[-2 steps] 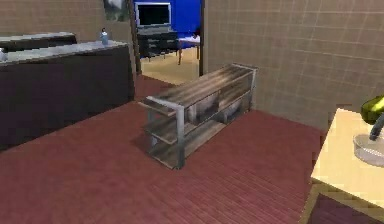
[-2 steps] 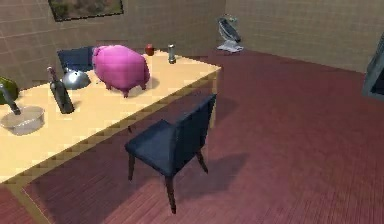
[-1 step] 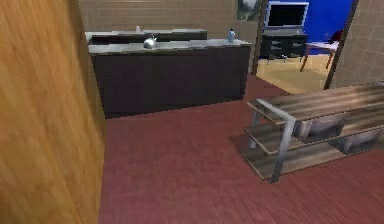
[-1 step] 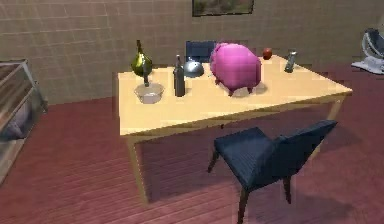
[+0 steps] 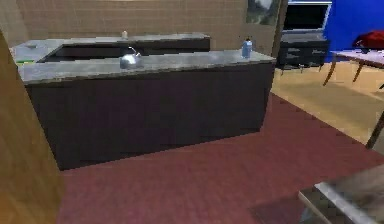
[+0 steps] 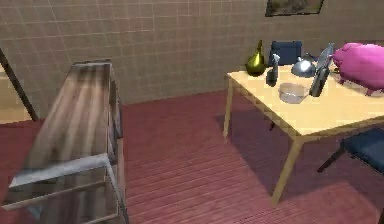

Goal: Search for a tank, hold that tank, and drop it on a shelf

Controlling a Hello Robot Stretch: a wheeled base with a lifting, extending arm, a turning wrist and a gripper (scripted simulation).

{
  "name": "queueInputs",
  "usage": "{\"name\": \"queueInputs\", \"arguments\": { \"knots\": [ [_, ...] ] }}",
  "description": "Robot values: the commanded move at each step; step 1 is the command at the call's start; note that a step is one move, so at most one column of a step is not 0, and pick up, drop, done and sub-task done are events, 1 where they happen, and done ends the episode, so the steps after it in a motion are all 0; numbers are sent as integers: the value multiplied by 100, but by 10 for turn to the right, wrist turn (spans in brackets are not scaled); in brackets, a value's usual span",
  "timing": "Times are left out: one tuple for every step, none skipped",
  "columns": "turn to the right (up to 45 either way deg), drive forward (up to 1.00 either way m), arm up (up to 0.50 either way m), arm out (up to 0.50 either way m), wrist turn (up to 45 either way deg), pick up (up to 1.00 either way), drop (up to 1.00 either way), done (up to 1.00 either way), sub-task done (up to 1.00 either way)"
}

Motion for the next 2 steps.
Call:
{"name": "queueInputs", "arguments": {
  "knots": [
    [0, 75, 0, 0, 0, 0, 0, 0, 0],
    [210, 0, 0, 0, 0, 0, 0, 0, 0]
  ]
}}
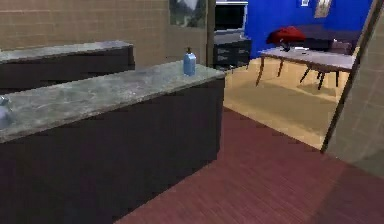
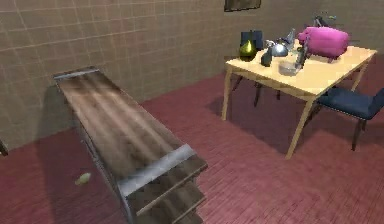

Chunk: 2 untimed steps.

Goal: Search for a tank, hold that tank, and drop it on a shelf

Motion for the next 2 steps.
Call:
{"name": "queueInputs", "arguments": {
  "knots": [
    [0, 35, 0, 0, 0, 0, 0, 0, 0],
    [240, 0, 0, 0, 0, 0, 0, 0, 0]
  ]
}}
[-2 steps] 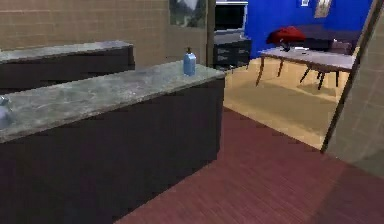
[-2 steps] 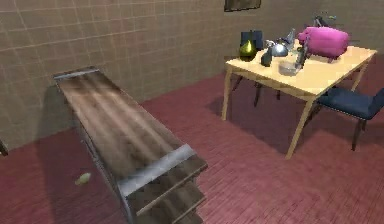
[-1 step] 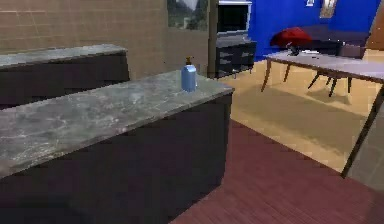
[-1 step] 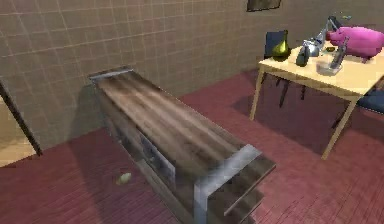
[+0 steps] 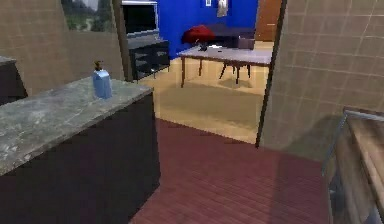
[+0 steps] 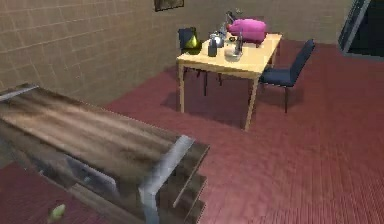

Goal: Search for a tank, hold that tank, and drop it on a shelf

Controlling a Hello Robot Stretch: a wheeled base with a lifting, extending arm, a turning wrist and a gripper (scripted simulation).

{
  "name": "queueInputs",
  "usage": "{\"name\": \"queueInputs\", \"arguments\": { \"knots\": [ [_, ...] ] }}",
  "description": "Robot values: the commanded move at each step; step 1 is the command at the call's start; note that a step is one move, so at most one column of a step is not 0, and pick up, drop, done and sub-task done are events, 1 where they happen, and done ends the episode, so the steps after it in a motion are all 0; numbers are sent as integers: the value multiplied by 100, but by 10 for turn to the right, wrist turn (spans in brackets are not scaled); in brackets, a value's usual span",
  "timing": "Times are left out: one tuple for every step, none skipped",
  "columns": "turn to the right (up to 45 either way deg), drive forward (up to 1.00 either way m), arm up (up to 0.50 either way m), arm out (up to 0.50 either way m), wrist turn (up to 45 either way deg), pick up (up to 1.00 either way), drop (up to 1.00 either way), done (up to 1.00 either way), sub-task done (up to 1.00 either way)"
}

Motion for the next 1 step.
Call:
{"name": "queueInputs", "arguments": {
  "knots": [
    [0, 100, 0, 0, 0, 0, 0, 0, 0]
  ]
}}
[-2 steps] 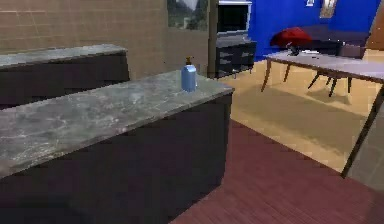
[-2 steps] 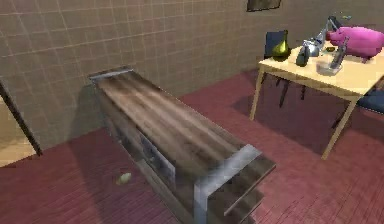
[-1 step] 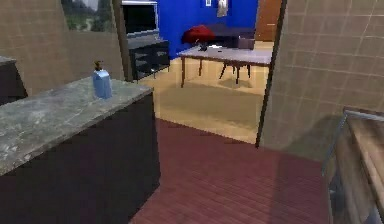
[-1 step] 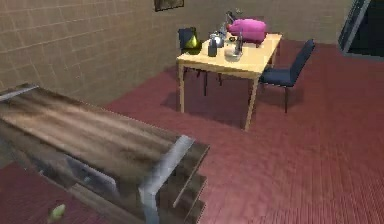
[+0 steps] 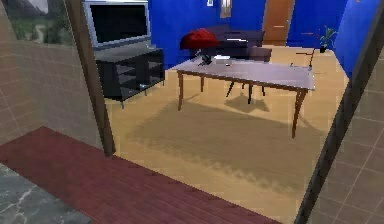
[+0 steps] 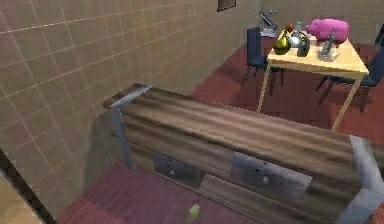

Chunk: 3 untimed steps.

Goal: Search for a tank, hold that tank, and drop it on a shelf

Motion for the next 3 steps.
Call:
{"name": "queueInputs", "arguments": {
  "knots": [
    [30, 0, 0, 0, 0, 0, 0, 0, 0],
    [0, 45, 0, 0, 0, 0, 0, 0, 0],
    [210, 0, 0, 0, 0, 0, 0, 0, 0]
  ]
}}
